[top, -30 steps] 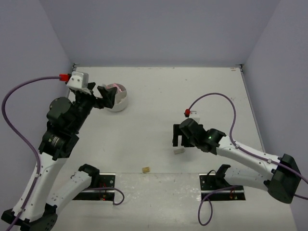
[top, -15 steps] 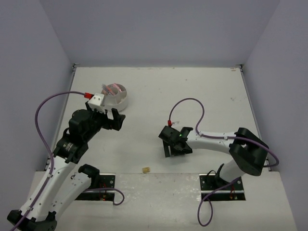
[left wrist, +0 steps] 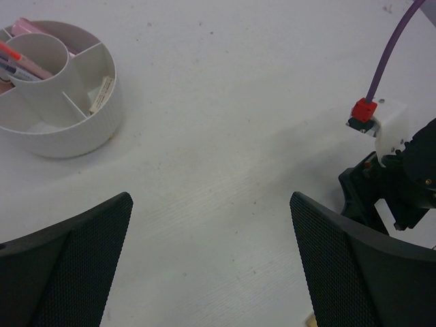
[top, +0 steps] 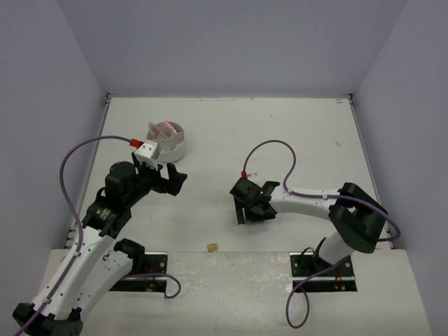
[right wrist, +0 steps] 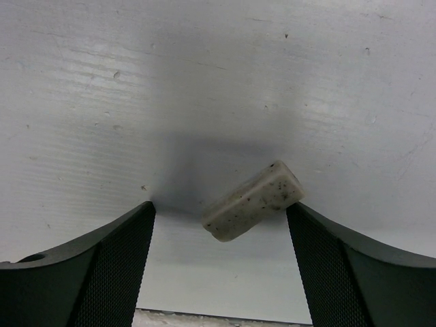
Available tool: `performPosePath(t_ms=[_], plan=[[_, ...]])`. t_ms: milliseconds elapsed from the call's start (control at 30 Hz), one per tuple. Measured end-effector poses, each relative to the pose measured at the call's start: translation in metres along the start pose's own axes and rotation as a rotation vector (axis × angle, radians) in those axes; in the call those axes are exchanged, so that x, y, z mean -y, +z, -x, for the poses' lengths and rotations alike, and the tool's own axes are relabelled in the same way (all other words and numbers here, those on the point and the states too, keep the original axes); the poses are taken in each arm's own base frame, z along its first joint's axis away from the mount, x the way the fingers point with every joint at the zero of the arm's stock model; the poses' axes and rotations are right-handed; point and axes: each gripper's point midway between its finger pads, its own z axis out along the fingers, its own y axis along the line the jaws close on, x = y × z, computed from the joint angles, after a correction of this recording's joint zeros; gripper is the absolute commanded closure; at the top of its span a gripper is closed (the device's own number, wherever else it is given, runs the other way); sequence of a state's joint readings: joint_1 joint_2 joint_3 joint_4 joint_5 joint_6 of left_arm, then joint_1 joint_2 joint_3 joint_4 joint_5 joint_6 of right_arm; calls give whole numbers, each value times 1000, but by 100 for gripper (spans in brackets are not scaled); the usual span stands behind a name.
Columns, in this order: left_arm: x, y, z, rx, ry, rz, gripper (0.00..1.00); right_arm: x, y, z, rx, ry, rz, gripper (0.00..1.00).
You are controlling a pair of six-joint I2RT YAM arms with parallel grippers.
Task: Sort the stationery into containers
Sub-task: Pick up the stationery from the center of the board.
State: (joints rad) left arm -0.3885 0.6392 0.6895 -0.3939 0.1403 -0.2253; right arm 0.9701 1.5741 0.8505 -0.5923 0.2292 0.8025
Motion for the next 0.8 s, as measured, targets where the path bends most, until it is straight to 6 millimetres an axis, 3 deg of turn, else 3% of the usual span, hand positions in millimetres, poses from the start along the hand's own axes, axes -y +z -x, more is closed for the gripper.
performPosePath(t_ms=[267,467,700,800], plan=[[6,0,-1,-5,0,-33,0,3,2,6,14,43,-9,60],[7,0,-1,-6,-7,-39,0,2,3,9,24,46,-5,97],[3,9,-6,-34,-131,9,0,-1,1,8,45,-15,3,100],[10,18,-11,-70,-221,-17,0,-6,-3,4,71,-63,24,100]])
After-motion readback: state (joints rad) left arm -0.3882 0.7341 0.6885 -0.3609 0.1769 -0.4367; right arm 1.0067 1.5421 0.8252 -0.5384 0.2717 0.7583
